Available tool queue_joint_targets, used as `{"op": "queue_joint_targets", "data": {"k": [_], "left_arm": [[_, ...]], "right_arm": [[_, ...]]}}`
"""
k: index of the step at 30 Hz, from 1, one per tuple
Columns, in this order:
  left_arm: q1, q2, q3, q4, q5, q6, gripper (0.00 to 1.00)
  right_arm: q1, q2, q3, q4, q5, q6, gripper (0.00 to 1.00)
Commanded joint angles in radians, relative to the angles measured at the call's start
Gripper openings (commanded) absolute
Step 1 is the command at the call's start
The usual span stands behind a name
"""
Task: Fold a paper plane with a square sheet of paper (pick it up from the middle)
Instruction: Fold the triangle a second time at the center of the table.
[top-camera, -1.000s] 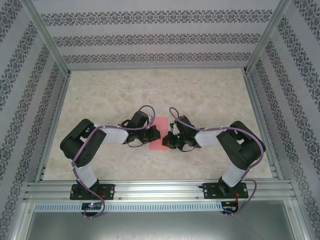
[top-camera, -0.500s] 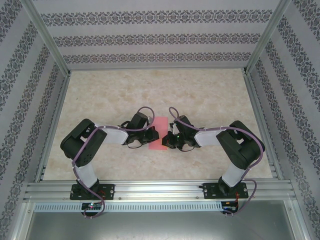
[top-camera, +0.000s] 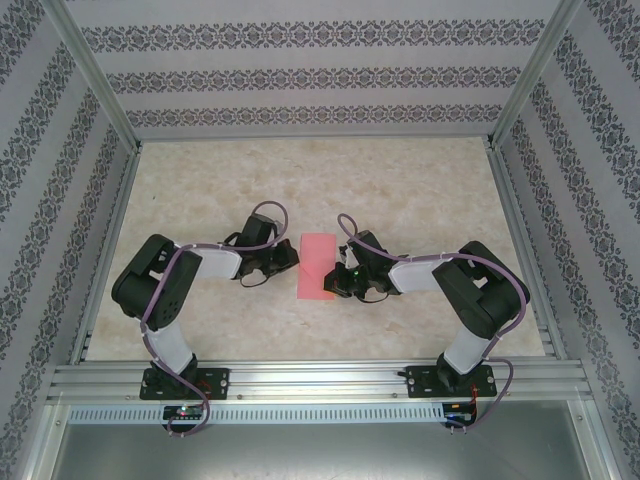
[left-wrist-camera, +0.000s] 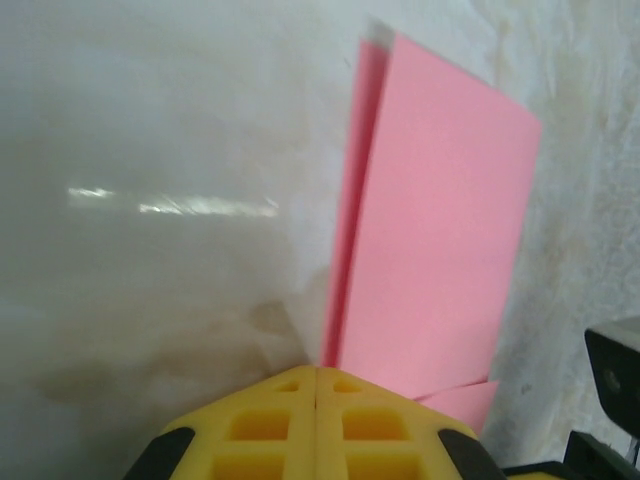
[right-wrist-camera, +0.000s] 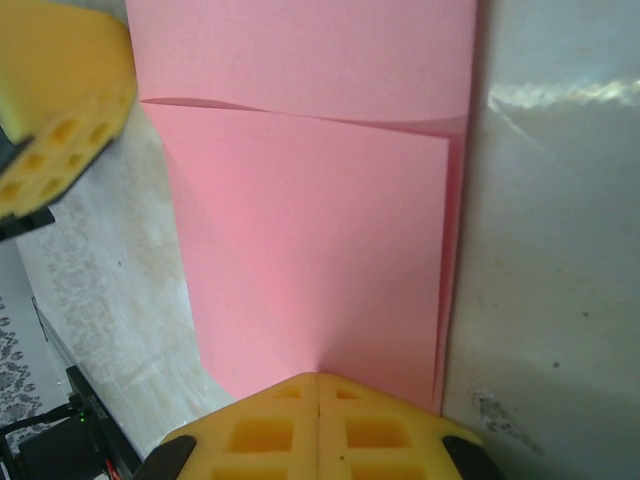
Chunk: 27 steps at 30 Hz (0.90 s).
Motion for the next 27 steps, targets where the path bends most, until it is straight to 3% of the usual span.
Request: {"op": "queue_joint_targets", "data": {"k": [1, 7, 13, 17, 27], "left_arm": [[0.024, -0.034, 0.017, -0.024, 0.028, 0.036, 0.07], [0.008, -0.127, 0.046, -0.04, 0.082, 0.03, 0.1], [-0.093, -0.115, 0.088, -0.052, 0.162, 0.036, 0.1], [-0.137, -0.056, 0.082, -0.043, 0.157, 0.018, 0.09], [-0.145, 0.057, 0.051, -0.048, 0.096, -0.006, 0.08]], "right_arm": [[0.016, 0.067, -0.037, -0.164, 0.093, -0.004, 0.0], [0.017, 0.06, -0.039, -0.162, 0.092, -0.001, 0.0], [0.017, 0.048, -0.033, -0.146, 0.085, 0.005, 0.0], [0.017, 0.041, -0.023, -0.132, 0.074, 0.006, 0.0], [0.022, -0.042, 0.047, -0.131, 0.043, 0.011, 0.0]]}}
